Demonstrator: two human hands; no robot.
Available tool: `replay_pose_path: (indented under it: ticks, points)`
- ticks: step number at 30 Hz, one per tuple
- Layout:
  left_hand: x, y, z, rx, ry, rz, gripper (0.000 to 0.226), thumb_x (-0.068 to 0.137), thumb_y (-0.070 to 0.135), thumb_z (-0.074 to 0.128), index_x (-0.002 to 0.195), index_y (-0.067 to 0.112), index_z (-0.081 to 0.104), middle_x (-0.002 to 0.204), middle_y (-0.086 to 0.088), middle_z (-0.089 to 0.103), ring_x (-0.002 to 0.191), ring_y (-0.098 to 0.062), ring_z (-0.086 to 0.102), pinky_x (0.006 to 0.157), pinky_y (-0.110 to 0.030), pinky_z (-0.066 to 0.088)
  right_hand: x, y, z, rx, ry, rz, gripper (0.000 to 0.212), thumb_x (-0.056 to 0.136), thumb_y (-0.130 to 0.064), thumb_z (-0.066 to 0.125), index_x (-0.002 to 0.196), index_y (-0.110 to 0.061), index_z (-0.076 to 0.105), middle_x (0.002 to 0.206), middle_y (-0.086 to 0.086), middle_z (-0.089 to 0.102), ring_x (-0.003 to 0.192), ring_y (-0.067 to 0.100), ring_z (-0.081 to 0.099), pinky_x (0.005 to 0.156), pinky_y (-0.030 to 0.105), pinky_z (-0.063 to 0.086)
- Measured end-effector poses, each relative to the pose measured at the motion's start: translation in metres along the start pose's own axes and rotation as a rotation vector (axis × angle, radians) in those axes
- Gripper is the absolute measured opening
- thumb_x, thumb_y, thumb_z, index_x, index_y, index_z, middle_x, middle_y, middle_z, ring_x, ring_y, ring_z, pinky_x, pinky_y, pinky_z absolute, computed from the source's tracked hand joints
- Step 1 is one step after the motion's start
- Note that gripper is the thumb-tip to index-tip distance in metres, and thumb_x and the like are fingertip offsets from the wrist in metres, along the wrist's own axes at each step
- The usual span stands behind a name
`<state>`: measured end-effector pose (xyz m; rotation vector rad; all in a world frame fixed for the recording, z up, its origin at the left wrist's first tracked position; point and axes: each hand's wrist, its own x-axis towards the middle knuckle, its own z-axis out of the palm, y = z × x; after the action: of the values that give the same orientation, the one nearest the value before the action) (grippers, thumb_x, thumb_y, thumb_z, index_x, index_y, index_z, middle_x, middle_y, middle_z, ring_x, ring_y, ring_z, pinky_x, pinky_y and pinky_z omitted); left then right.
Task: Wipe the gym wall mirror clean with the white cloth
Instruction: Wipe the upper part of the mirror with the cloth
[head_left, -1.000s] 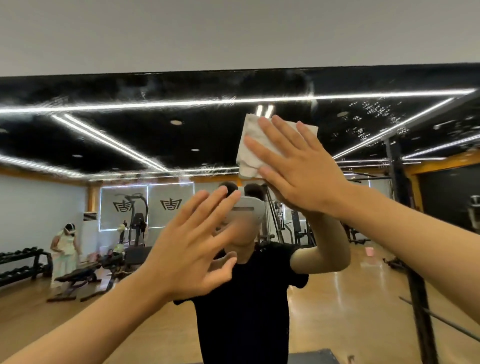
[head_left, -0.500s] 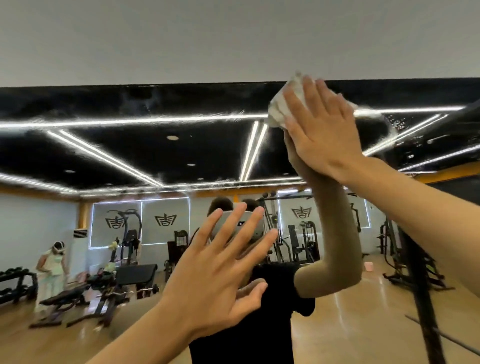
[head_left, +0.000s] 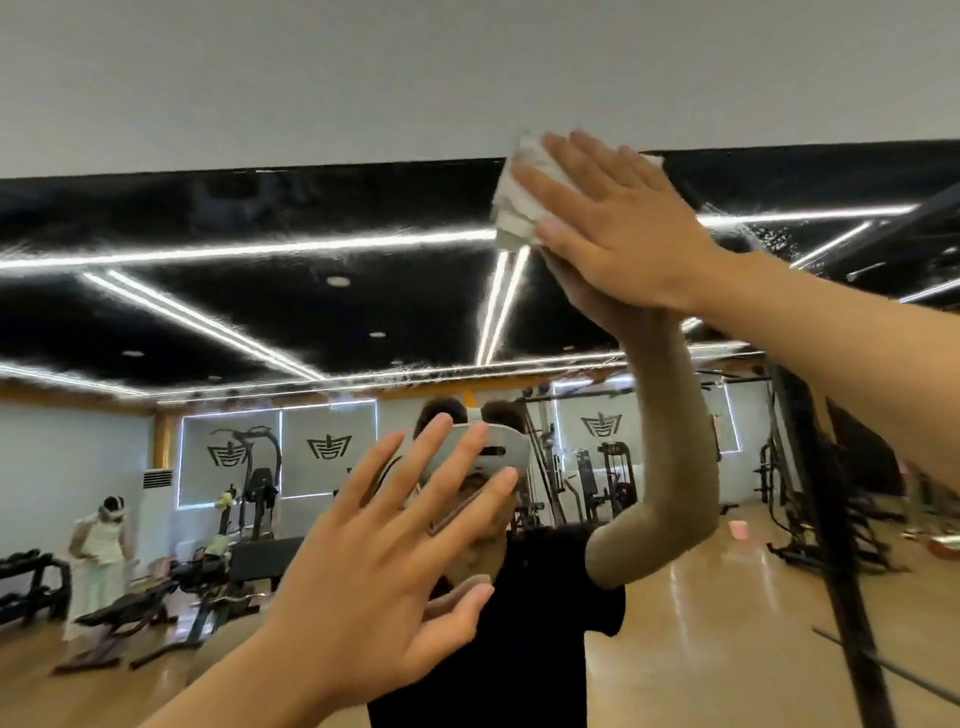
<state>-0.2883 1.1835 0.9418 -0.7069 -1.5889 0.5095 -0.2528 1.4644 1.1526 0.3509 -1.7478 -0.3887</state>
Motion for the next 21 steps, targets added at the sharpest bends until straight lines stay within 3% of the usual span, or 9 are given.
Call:
replay_pose_path:
  ticks: [5, 10, 14, 21]
  points:
    - [0.002, 0.0, 0.001, 0.015, 0.029, 0.005, 0.082, 0.094, 0.057, 0.051, 0.166, 0.02, 0.033, 0.175, -0.015, 0.02, 0.161, -0.039, 0.02, 0.126, -0.059, 0.019, -0.082, 0.098, -0.009, -0.001, -0.066, 0.151, 0.068, 0.105, -0.067, 0.007, 0.167, -0.04, 0.002, 0.177, 0.001, -0.003, 0.163, 0.023, -0.004, 0.131, 0.052, 0.002]
    - [0.005, 0.006, 0.001, 0.029, 0.042, -0.002, 0.082, 0.092, 0.057, 0.05, 0.165, 0.021, 0.035, 0.174, -0.015, 0.023, 0.161, -0.038, 0.02, 0.128, -0.058, 0.015, -0.108, 0.121, -0.001, 0.04, -0.009, 0.254, 0.065, 0.108, -0.059, 0.011, 0.168, -0.037, 0.006, 0.177, 0.006, 0.002, 0.163, 0.028, 0.0, 0.129, 0.052, 0.002]
    - [0.008, 0.009, -0.002, 0.016, 0.042, -0.02, 0.082, 0.093, 0.057, 0.048, 0.165, 0.022, 0.034, 0.174, -0.014, 0.022, 0.162, -0.036, 0.019, 0.129, -0.056, 0.014, -0.069, 0.069, 0.007, 0.064, 0.061, 0.241, 0.066, 0.107, -0.057, 0.007, 0.168, -0.034, 0.006, 0.177, 0.008, -0.001, 0.163, 0.031, -0.002, 0.13, 0.054, 0.0]
    - [0.006, 0.005, -0.008, 0.015, 0.0, -0.019, 0.081, 0.095, 0.059, 0.047, 0.166, 0.022, 0.033, 0.175, -0.014, 0.019, 0.162, -0.035, 0.016, 0.131, -0.053, 0.01, 0.001, -0.113, 0.017, 0.025, 0.04, -0.206, 0.061, 0.112, -0.05, 0.02, 0.168, -0.031, 0.008, 0.177, 0.009, 0.0, 0.162, 0.032, -0.002, 0.129, 0.057, 0.002]
